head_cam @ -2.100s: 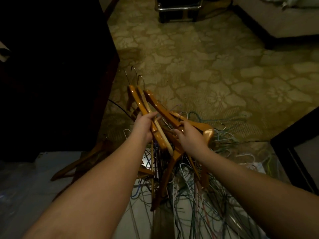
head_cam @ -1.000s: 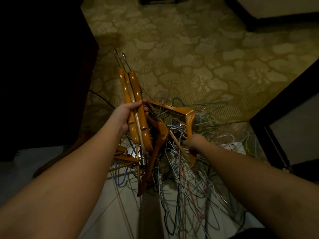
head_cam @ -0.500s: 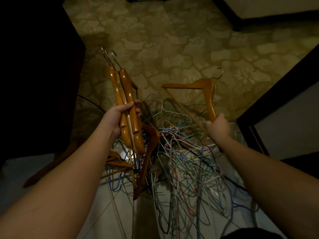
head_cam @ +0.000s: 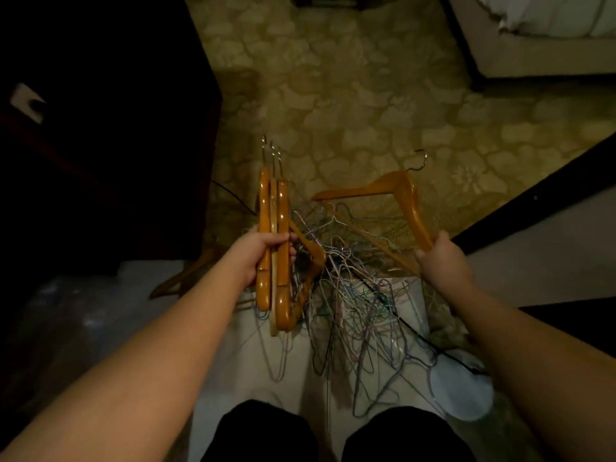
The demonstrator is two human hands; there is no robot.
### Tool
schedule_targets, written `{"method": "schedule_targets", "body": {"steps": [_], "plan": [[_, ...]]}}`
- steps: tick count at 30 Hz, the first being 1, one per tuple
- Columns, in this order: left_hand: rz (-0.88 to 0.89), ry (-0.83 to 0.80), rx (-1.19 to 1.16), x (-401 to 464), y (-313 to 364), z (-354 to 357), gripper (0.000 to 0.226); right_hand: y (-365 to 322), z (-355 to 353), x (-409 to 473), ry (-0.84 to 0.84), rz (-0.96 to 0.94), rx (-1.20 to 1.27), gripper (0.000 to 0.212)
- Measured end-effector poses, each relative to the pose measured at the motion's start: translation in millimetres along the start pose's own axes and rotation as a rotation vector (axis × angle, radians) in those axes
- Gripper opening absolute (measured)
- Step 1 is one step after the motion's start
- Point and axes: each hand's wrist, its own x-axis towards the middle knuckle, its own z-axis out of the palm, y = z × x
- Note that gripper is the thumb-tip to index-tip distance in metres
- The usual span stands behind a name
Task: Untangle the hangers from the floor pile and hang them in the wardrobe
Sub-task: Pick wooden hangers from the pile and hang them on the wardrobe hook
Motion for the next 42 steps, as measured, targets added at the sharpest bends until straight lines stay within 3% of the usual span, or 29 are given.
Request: {"method": "schedule_targets", "body": {"steps": [6, 16, 25, 32, 42], "plan": [[-0.102, 0.074, -0.006, -134.2, 32.7, -17.4, 0.040, -52.9, -89.6, -88.9, -0.149, -0.098, -0.206, 0.025], [-0.130, 0.175, -0.333, -322.5, 18.2, -42.0, 0.041, -102.3, -157.6, -212.0, -0.280, -0.385, -0.326, 0.006], [-0.003, 0.347, -0.574, -454.8, -65.5, -22.2, 0.035, -113.5, -185.0, -261.7, -0.360, -0.715, -0.435, 0.004], [0.050, 0.411, -0.728, -562.0, -137.3, -0.1, 0.030, -122.5, -189.5, -318.1, -0.432, -0.959, -0.590, 0.017], [0.156, 0.715, -0.900, -707.9, -265.0, 41.8, 0.035, -108.2, -155.0, -459.1, -0.474, -1.394, -0.762, 0.028]]}}
